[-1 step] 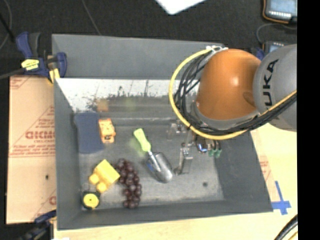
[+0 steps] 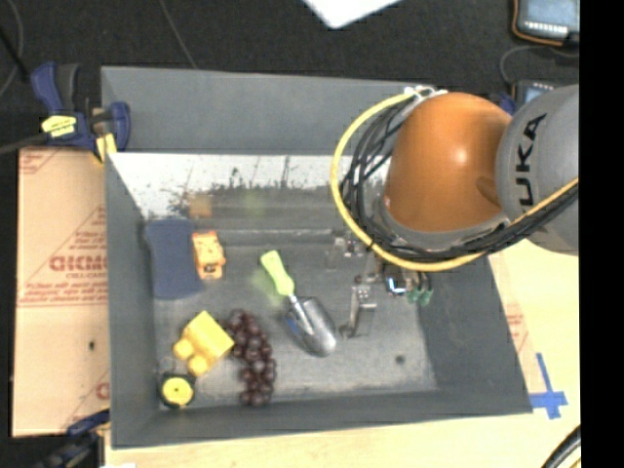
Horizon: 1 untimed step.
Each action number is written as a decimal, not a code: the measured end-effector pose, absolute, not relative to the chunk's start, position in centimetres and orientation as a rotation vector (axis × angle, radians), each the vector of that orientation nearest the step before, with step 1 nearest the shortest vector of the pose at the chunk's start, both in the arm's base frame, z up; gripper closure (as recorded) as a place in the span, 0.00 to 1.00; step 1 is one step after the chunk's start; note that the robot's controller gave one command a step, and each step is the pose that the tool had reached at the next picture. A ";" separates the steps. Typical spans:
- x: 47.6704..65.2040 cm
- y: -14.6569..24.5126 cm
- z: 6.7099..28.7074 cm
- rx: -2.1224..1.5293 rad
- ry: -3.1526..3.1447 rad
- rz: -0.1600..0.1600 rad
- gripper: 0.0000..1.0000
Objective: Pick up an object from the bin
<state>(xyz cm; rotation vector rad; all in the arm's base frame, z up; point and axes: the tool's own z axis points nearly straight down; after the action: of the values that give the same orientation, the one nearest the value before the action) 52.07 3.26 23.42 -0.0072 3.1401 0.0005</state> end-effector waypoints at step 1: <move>52.5 3.8 19.9 0.021 3.132 0.001 0.00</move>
Offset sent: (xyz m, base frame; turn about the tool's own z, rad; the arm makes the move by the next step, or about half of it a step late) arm 0.0084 0.0044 -0.0899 0.0388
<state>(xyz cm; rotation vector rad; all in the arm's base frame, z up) 52.50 3.76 19.94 0.0214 3.1320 0.0010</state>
